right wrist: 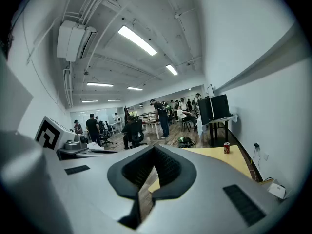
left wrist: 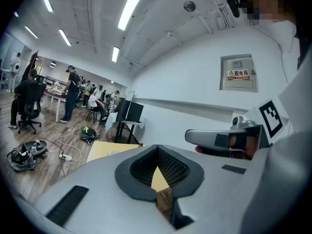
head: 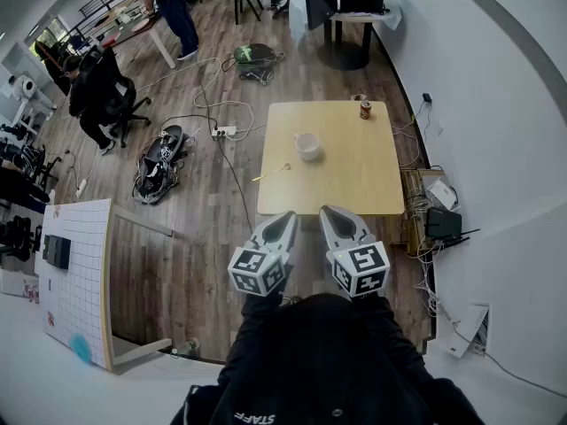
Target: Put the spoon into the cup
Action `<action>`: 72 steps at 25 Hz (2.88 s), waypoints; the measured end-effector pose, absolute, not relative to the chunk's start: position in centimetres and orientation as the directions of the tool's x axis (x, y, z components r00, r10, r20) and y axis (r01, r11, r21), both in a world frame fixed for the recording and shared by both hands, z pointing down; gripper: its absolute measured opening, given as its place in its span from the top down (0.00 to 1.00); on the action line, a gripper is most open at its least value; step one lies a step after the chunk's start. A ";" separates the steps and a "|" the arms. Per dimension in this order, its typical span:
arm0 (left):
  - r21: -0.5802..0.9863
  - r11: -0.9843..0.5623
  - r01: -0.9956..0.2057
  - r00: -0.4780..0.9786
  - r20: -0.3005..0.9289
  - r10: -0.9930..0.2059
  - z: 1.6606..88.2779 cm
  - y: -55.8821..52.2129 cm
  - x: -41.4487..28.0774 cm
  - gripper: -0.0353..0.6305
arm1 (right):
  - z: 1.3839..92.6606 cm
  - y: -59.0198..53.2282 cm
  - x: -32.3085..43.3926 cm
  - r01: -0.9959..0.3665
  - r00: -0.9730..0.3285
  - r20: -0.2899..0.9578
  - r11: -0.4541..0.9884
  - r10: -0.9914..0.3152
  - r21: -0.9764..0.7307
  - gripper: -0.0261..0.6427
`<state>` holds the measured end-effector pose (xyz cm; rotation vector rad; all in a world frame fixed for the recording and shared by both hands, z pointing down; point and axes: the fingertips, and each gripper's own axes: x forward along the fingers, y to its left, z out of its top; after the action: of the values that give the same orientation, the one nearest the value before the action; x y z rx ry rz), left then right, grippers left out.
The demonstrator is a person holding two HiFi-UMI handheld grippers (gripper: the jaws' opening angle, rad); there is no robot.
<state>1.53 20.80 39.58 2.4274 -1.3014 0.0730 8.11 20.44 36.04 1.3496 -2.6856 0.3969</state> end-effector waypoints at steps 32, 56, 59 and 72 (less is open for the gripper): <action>0.342 -0.443 -0.829 0.538 0.271 -0.798 42.4 22.9 -5.3 0.90 | 39.5 21.7 2.0 -0.820 -0.573 0.317 0.531 -0.756 -0.215 0.93; 0.394 -0.376 -0.839 0.507 0.316 -0.802 46.0 26.5 -11.5 0.89 | 42.6 25.5 -4.8 -0.799 -0.598 0.382 0.563 -0.705 -0.212 0.93; 0.396 -0.364 -0.843 0.497 0.316 -0.808 46.2 26.7 -12.3 0.89 | 42.5 25.9 -5.6 -0.789 -0.610 0.375 0.577 -0.698 -0.209 0.93; 0.415 -0.331 -0.847 0.485 0.350 -0.801 47.7 23.6 -11.9 0.89 | 44.4 22.7 -4.8 -0.796 -0.601 0.414 0.561 -0.684 -0.227 0.93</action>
<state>-11.93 23.64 47.71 2.1846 -1.3559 0.1099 -4.83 22.67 44.45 1.2248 -2.5187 0.5741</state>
